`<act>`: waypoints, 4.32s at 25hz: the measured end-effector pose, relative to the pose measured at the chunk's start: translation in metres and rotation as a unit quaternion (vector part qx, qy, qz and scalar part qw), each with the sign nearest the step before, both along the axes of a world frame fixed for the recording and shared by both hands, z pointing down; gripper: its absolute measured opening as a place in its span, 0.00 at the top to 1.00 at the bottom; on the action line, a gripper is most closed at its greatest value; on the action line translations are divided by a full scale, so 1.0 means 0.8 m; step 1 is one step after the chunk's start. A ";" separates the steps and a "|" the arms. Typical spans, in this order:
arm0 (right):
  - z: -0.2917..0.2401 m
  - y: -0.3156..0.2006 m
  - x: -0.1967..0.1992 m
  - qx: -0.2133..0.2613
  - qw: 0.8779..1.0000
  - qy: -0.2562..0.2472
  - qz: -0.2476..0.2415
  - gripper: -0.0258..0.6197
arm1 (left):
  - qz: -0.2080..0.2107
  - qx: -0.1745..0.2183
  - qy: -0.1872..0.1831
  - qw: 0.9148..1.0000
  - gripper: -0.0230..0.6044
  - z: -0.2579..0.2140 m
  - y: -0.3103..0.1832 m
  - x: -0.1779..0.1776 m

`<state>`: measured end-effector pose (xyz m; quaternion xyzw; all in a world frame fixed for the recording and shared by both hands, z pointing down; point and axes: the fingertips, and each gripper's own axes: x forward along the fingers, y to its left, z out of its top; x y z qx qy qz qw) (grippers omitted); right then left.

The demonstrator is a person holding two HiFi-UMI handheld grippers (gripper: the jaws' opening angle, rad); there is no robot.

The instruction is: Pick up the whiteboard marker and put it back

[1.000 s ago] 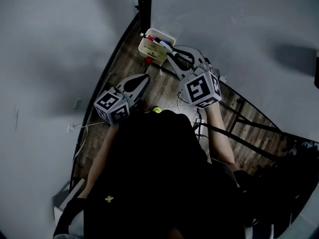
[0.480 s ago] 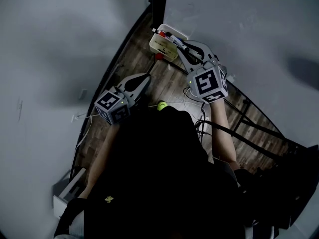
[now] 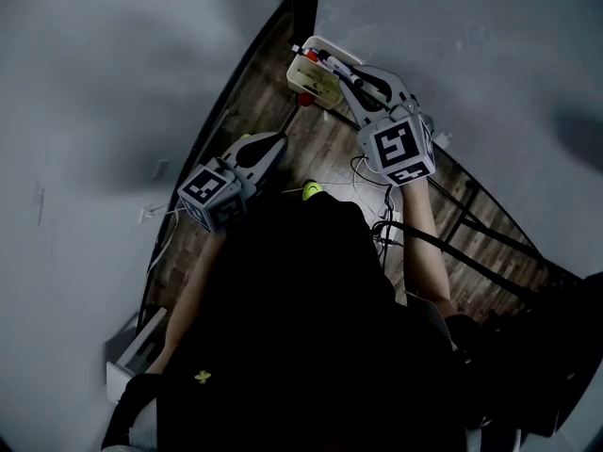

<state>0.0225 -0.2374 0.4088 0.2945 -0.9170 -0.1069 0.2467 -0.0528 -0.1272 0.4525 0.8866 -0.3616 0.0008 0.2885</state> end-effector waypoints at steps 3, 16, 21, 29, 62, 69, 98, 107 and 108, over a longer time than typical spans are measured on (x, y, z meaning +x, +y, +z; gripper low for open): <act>0.005 -0.003 0.002 -0.008 1.000 -0.002 0.003 0.82 | 0.002 -0.002 0.000 1.000 0.93 -0.001 -0.001 0.002; 0.023 -0.013 0.016 -0.026 0.999 -0.017 0.020 0.82 | -0.010 -0.008 -0.004 1.000 0.93 0.002 -0.004 -0.010; 0.031 -0.011 0.020 -0.031 0.999 -0.020 0.028 0.82 | -0.006 -0.010 -0.005 1.000 0.93 0.003 -0.005 -0.008; 0.041 -0.011 0.028 -0.039 0.998 -0.019 0.038 0.82 | 0.003 -0.011 -0.008 1.000 0.93 0.004 -0.001 -0.004; 0.050 -0.011 0.030 -0.053 0.997 -0.032 0.048 0.78 | 0.012 -0.012 -0.008 1.000 0.93 0.006 0.006 -0.001; 0.041 -0.007 0.036 -0.049 0.997 -0.036 0.051 0.77 | 0.013 -0.007 -0.005 1.000 0.93 0.002 0.007 0.004; 0.012 0.064 0.054 -0.062 0.994 -0.077 0.041 0.77 | -0.018 0.007 -0.009 1.000 0.93 -0.019 0.058 0.010; 0.020 0.120 0.049 -0.082 0.991 -0.076 0.075 0.77 | 0.013 0.014 0.006 1.000 0.93 -0.025 0.086 0.000; 0.020 0.125 0.046 -0.084 0.991 -0.076 0.075 0.77 | 0.015 0.015 0.007 1.000 0.93 -0.025 0.089 -0.002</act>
